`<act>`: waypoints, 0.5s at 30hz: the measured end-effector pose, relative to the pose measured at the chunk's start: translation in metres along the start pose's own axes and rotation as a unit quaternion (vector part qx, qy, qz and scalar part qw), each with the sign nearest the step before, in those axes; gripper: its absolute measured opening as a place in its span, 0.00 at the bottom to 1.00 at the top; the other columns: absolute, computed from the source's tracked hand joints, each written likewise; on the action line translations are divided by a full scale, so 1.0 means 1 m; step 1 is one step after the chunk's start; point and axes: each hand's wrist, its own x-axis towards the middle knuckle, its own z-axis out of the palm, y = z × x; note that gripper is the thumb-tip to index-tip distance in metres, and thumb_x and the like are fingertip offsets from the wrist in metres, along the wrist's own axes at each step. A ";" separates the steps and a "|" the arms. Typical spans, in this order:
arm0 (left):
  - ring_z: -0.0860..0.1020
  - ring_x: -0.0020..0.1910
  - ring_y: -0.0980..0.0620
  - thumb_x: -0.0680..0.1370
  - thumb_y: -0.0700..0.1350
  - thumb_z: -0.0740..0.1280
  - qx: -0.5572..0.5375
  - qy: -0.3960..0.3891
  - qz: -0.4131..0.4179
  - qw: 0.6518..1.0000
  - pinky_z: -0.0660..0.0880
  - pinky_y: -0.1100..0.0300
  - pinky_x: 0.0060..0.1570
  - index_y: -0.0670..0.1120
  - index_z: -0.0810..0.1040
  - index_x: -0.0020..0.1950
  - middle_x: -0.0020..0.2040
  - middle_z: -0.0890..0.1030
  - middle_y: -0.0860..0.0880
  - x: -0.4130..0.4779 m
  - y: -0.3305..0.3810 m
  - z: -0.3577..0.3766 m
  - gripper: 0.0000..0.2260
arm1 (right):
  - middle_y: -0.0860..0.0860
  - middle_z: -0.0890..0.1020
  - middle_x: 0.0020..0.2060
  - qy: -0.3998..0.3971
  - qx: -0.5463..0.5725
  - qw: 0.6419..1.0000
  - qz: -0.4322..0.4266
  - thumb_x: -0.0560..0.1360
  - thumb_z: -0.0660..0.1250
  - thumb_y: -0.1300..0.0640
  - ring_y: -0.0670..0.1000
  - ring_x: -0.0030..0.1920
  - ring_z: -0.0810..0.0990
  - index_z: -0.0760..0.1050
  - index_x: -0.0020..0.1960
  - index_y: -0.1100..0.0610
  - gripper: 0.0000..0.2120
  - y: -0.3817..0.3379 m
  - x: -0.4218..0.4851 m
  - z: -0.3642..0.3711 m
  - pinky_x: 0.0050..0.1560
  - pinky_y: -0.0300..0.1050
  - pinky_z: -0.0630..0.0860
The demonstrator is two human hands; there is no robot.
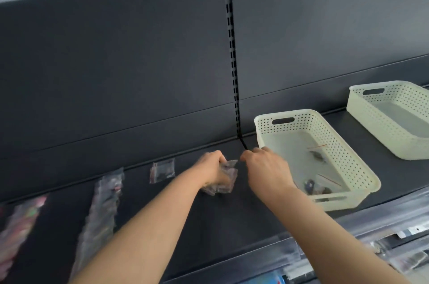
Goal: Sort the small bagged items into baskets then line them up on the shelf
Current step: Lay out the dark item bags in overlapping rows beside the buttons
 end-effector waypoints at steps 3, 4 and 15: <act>0.73 0.60 0.52 0.69 0.50 0.78 -0.113 0.008 0.006 0.994 0.73 0.55 0.61 0.51 0.74 0.65 0.60 0.72 0.54 -0.002 -0.012 -0.003 0.27 | 0.50 0.79 0.52 -0.009 -0.028 0.999 0.030 0.72 0.61 0.66 0.53 0.56 0.75 0.73 0.59 0.53 0.18 -0.004 0.000 -0.004 0.43 0.42 0.65; 0.73 0.59 0.52 0.68 0.51 0.79 -0.141 0.030 0.001 0.990 0.74 0.53 0.61 0.52 0.75 0.64 0.60 0.73 0.54 -0.003 -0.017 -0.007 0.26 | 0.50 0.79 0.51 -0.014 -0.041 0.998 0.044 0.72 0.61 0.66 0.53 0.55 0.76 0.73 0.58 0.54 0.16 -0.004 0.000 -0.006 0.44 0.43 0.65; 0.82 0.43 0.52 0.71 0.52 0.76 -0.125 0.006 -0.097 0.987 0.81 0.58 0.37 0.47 0.76 0.42 0.44 0.83 0.47 -0.027 -0.039 -0.009 0.12 | 0.47 0.58 0.76 -0.133 0.049 0.987 -0.076 0.78 0.59 0.58 0.49 0.77 0.52 0.55 0.77 0.50 0.29 -0.029 0.007 0.039 0.71 0.49 0.58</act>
